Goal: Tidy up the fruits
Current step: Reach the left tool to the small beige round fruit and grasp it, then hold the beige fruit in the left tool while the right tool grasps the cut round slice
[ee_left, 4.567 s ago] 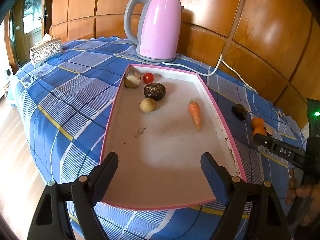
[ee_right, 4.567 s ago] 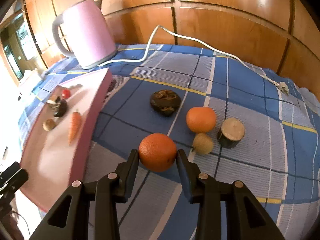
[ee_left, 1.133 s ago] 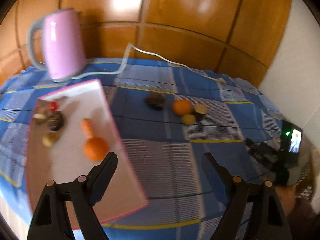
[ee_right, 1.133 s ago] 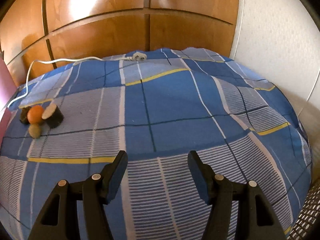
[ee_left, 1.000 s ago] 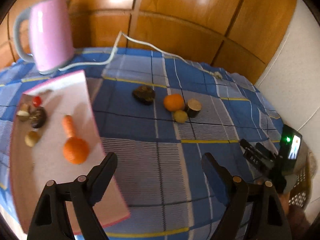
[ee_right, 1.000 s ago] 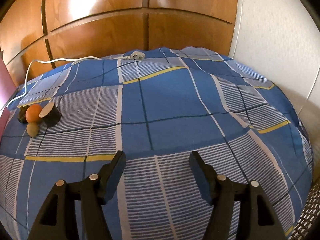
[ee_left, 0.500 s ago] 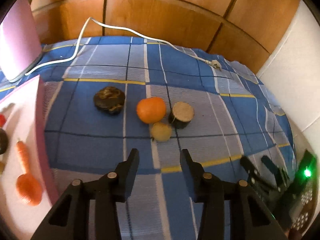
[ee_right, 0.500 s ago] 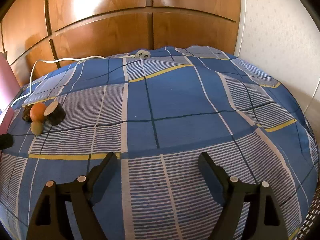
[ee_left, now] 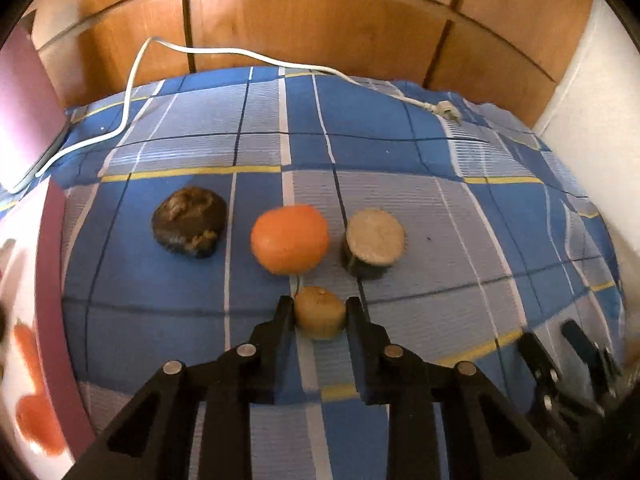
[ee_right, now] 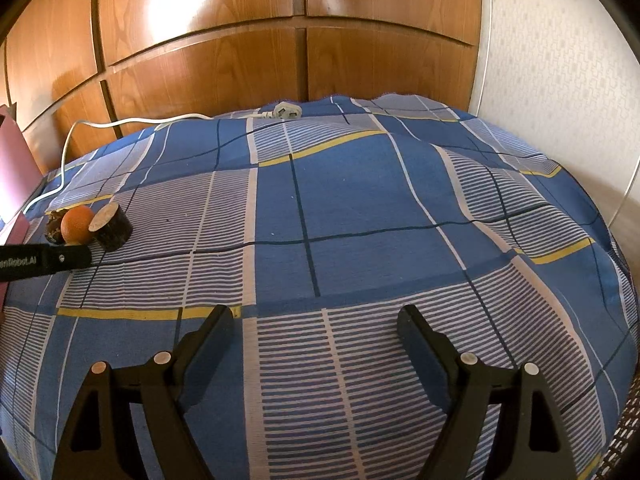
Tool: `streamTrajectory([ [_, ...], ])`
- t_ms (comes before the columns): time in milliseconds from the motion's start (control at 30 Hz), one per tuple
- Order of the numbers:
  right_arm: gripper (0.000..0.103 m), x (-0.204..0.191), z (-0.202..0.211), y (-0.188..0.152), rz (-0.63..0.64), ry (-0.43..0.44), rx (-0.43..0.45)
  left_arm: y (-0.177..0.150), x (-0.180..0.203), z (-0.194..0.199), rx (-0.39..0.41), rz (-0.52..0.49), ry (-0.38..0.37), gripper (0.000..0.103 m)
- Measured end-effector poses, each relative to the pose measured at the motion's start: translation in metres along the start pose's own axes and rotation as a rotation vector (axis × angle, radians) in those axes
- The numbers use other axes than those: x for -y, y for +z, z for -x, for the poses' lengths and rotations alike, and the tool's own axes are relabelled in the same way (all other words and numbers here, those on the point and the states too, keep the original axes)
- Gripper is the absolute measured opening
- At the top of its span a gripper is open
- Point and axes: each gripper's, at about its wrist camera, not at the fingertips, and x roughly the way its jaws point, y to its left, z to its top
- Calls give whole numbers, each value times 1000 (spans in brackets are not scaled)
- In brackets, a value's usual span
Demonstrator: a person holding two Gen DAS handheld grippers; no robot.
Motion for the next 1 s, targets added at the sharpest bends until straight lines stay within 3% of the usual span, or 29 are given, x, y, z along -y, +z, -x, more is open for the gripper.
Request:
streamTrajectory([
  [200,86,0,0,0,1,-1,2,-54,3,40,83,-59,4,27],
  [300,86,0,0,0,1,-1,1,-78,2,44,76,-68,-1,27],
  [367,86,0,0,0,1,-1,-1,-87,2,48,113,-84,3,27],
  [1000,86,-3,-2,4,9,-30,-33,-101,-3,49,198,-115,-36,27],
])
